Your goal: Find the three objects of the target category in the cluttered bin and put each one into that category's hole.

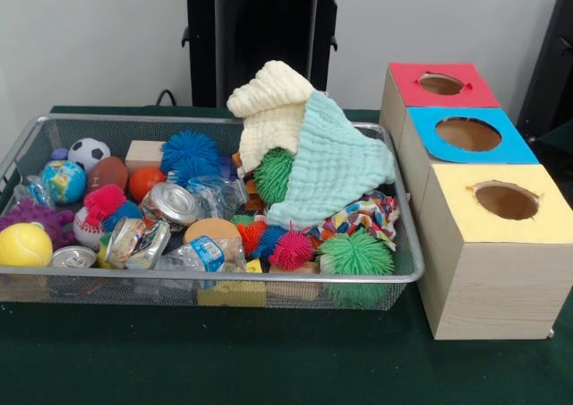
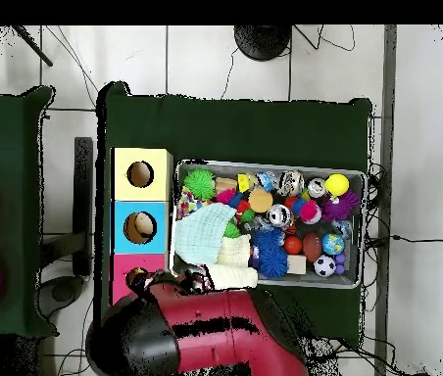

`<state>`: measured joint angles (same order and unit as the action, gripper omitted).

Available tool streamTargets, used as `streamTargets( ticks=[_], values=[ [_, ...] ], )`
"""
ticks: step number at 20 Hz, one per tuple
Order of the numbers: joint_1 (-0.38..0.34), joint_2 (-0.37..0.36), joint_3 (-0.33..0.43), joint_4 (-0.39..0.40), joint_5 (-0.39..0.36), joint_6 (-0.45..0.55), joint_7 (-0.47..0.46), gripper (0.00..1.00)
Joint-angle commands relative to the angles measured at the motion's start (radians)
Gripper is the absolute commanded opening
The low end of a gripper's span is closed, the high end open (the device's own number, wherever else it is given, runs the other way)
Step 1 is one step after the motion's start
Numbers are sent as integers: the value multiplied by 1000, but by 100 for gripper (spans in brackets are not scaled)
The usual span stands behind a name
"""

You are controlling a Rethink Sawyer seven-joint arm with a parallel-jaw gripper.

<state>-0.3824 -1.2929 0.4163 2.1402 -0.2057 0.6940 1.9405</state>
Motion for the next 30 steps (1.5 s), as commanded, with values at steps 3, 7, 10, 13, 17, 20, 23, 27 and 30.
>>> streamTargets(
  ticks=[3, 7, 10, 13, 17, 20, 23, 27, 30],
  values=[
    [61, 246, -44, -36, -162, -195, 88, 100],
    [98, 294, -93, -30, -206, -266, 122, 100],
    [115, 343, -124, -42, -227, -321, 127, 100],
    [125, 358, -140, -43, -234, -363, 121, 100],
    [120, 393, -142, -54, -227, -371, 96, 100],
    [127, 402, -160, -71, -223, -354, 97, 100],
    [153, 390, -199, -102, -231, -325, 104, 100],
    [141, 397, -192, -112, -183, -346, 111, 100],
    [143, 395, -188, -138, -166, -320, 104, 100]
  ],
)
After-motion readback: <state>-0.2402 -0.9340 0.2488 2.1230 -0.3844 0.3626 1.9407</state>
